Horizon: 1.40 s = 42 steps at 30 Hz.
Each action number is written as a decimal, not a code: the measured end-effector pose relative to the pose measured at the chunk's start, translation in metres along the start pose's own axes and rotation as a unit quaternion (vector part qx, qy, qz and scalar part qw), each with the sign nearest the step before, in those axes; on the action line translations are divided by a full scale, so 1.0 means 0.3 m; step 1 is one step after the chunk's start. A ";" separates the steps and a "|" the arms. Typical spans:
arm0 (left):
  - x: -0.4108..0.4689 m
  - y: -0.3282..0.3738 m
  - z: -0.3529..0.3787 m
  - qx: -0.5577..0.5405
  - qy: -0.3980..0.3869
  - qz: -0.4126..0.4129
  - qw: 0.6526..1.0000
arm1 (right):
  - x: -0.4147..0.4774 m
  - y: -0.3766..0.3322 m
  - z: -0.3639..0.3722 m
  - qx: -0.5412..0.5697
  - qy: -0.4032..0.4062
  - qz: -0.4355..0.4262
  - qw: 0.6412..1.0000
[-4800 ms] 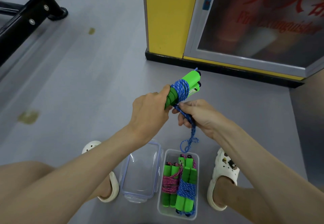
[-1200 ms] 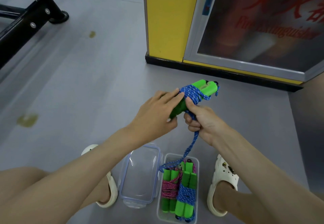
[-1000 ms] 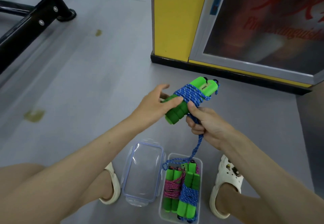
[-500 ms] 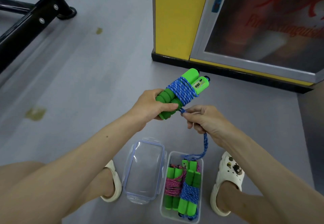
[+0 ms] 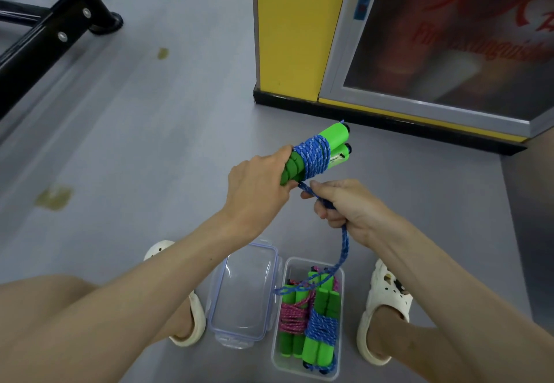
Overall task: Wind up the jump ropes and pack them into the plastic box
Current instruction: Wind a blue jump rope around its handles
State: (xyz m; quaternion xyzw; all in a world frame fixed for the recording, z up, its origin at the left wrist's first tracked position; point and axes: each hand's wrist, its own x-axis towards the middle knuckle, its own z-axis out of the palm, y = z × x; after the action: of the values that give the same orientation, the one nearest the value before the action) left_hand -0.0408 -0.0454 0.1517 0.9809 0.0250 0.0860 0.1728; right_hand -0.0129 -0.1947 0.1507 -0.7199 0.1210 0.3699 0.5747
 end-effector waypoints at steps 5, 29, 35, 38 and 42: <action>-0.018 0.011 0.017 0.048 0.010 0.065 0.997 | -0.004 0.004 -0.004 -0.064 0.008 -0.015 0.998; -0.026 -0.002 0.073 0.214 0.078 0.203 0.952 | -0.012 -0.019 -0.009 0.091 -0.020 -0.009 0.996; -0.047 0.013 0.105 0.192 0.113 0.246 0.943 | -0.010 -0.008 -0.017 0.107 0.028 0.038 0.993; -0.046 0.007 0.123 0.132 0.064 0.234 0.961 | -0.007 -0.001 -0.026 0.113 0.039 0.045 0.992; -0.039 0.013 0.101 0.052 -0.038 0.213 0.975 | 0.004 0.015 -0.042 0.100 0.045 0.035 0.993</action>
State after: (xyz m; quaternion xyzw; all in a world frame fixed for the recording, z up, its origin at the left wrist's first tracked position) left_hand -0.0469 -0.0601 0.1231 0.9739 -0.1869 0.0821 0.0997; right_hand -0.0098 -0.2074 0.1473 -0.6701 0.2078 0.3433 0.6244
